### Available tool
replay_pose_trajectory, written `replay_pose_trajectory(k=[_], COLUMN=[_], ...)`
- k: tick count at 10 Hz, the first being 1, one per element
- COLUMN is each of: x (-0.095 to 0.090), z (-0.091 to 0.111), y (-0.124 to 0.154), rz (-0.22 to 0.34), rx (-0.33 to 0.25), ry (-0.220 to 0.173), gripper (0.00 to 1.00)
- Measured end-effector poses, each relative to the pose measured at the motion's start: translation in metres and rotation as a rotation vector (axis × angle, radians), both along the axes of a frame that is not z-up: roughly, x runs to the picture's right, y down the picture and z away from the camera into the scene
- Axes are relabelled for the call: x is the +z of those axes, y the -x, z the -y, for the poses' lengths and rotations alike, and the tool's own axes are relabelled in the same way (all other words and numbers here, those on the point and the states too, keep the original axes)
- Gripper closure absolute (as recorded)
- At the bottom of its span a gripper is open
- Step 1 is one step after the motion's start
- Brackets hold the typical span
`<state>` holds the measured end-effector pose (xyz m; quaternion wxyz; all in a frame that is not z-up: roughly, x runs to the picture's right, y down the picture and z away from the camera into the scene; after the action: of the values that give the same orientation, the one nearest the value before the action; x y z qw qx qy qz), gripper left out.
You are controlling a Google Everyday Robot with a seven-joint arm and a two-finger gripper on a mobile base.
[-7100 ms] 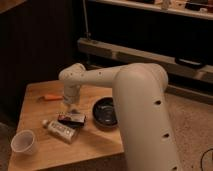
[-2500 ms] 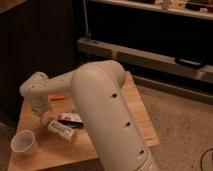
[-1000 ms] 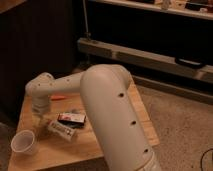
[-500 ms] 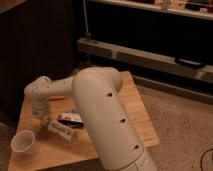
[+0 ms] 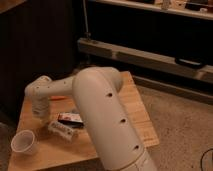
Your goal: Stand the bottle upright
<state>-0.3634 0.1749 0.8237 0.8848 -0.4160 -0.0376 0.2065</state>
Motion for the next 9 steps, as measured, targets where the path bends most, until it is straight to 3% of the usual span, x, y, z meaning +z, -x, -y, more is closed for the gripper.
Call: replay_pose_trajectory(k=[2,4,9], x=[-0.004,-0.02,-0.069], z=[0.005,0.018,0.047], y=[-0.003,-0.009,-0.024], rz=[0.007,0.035,0.159], rx=[0.009,0.036,0.115], ry=[-0.008,-0.029,-0.091], gripper=[1.0,1.0,1.0])
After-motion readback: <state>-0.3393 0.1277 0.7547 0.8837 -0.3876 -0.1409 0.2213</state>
